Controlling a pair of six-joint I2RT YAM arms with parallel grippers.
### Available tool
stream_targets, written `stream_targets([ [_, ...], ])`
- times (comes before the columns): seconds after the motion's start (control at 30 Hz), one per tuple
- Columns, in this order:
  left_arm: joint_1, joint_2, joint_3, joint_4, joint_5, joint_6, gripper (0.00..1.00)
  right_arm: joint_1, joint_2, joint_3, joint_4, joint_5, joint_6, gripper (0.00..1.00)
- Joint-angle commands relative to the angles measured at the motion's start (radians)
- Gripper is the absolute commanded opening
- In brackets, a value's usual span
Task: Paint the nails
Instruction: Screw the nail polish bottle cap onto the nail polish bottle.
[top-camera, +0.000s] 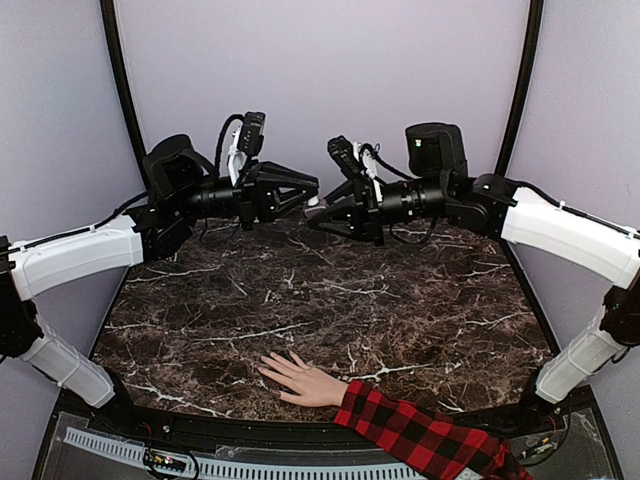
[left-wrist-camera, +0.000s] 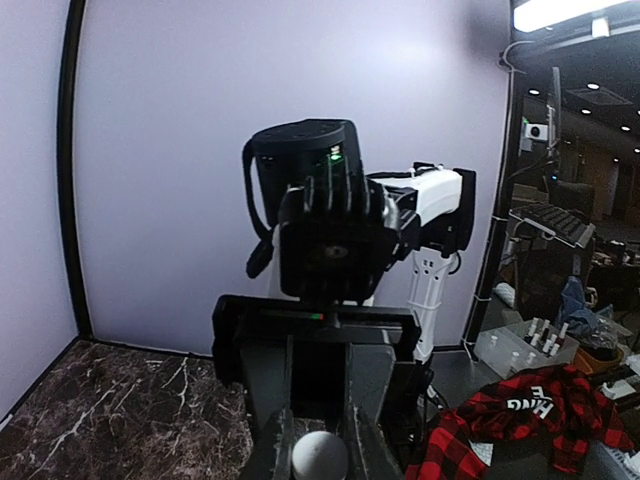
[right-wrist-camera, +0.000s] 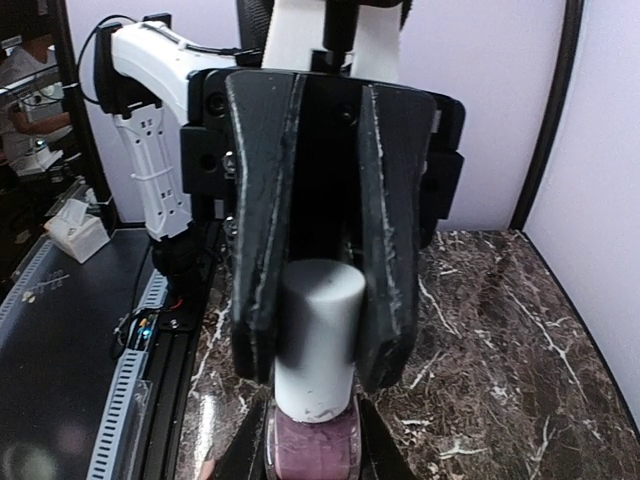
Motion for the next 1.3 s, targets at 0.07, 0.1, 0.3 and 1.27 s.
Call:
stream_targets([
  [0.07, -0.027, 0.064, 0.015, 0.015, 0.24, -0.04, 0.0, 0.023, -0.008, 0.068, 0.107, -0.27, -0.057, 0.0],
  [0.1, -0.028, 0.071, 0.018, 0.025, 0.253, -0.043, 0.0, 0.022, -0.008, 0.068, 0.112, -0.291, -0.055, 0.0],
  [0.3, -0.031, 0.103, 0.036, 0.052, 0.384, -0.071, 0.0, 0.02, 0.01, 0.104, 0.129, -0.416, -0.03, 0.0],
  [1.27, 0.03, -0.189, 0.016, -0.276, -0.374, 0.046, 0.54, 0.035, -0.032, -0.054, 0.17, 0.399, 0.03, 0.0],
])
